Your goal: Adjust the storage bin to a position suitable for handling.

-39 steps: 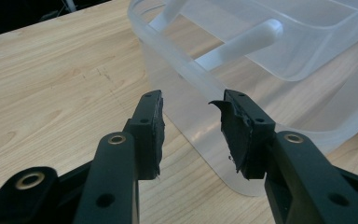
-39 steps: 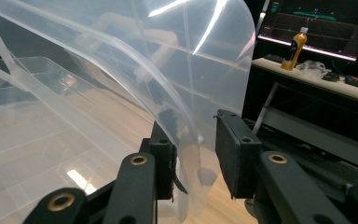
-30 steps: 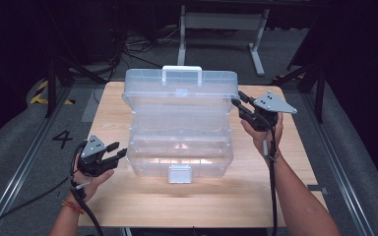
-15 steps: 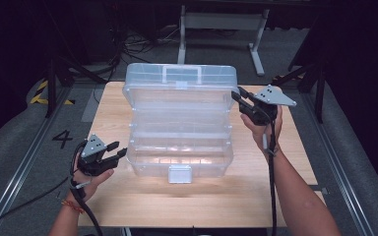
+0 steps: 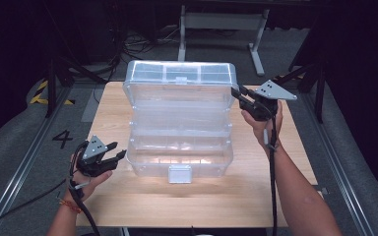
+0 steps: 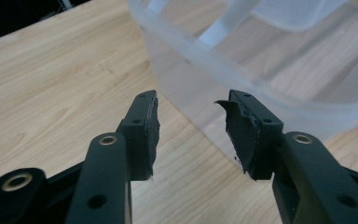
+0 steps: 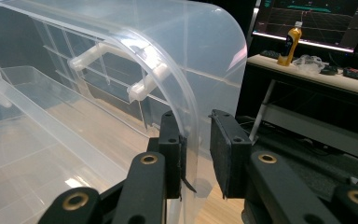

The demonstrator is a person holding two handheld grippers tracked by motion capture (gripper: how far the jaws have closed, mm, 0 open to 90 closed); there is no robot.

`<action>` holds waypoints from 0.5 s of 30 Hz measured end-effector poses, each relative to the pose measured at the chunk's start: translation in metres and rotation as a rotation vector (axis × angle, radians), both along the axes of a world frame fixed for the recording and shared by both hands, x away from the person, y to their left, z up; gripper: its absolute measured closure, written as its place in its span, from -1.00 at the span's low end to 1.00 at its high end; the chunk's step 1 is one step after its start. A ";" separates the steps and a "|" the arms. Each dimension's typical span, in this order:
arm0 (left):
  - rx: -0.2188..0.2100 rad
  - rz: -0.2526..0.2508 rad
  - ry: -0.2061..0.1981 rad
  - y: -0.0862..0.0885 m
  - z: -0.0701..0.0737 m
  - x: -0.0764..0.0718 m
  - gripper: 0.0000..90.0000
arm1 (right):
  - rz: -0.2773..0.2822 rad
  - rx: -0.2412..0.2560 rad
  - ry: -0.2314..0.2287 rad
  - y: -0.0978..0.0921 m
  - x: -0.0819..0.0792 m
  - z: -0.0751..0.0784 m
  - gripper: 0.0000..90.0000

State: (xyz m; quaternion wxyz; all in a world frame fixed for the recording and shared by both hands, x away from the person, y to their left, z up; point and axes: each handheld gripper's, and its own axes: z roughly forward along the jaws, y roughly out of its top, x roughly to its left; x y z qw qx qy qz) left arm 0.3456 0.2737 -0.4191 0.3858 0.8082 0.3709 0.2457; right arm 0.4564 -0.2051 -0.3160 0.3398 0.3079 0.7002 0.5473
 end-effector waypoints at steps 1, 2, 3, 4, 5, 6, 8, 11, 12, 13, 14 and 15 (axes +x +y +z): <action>0.025 -0.004 0.004 0.001 -0.003 0.000 0.20 | 0.003 0.006 0.004 0.000 0.001 0.000 0.68; 0.051 0.002 0.008 0.001 -0.005 0.001 0.18 | 0.006 0.006 0.007 -0.001 0.003 0.001 0.68; 0.068 0.001 0.018 0.003 -0.008 0.002 0.17 | 0.007 0.007 0.010 -0.001 0.004 0.001 0.68; 0.073 -0.001 0.033 0.004 -0.011 0.003 0.17 | 0.009 0.000 0.013 -0.001 0.005 0.002 0.68; 0.068 -0.003 0.043 0.005 -0.015 0.005 0.16 | 0.012 -0.003 0.013 -0.001 0.006 0.003 0.68; 0.066 -0.001 0.059 0.006 -0.018 0.006 0.15 | 0.011 -0.004 0.016 -0.001 0.007 0.003 0.68; 0.078 0.005 0.085 0.009 -0.025 0.010 0.10 | 0.014 -0.003 0.024 -0.002 0.008 0.004 0.68; 0.084 -0.002 0.116 0.010 -0.033 0.014 0.04 | 0.017 0.006 0.027 -0.002 0.012 0.004 0.69; 0.095 -0.015 0.134 0.011 -0.035 0.016 0.04 | 0.018 0.012 0.031 -0.002 0.013 0.004 0.69; 0.089 -0.006 0.156 0.011 -0.037 0.016 0.03 | 0.018 0.014 0.034 -0.002 0.014 0.004 0.69; 0.072 -0.011 0.163 0.011 -0.038 0.016 0.01 | 0.020 0.013 0.036 -0.002 0.015 0.005 0.69; 0.070 -0.015 0.162 0.011 -0.038 0.016 -0.01 | 0.020 0.010 0.037 -0.003 0.016 0.006 0.70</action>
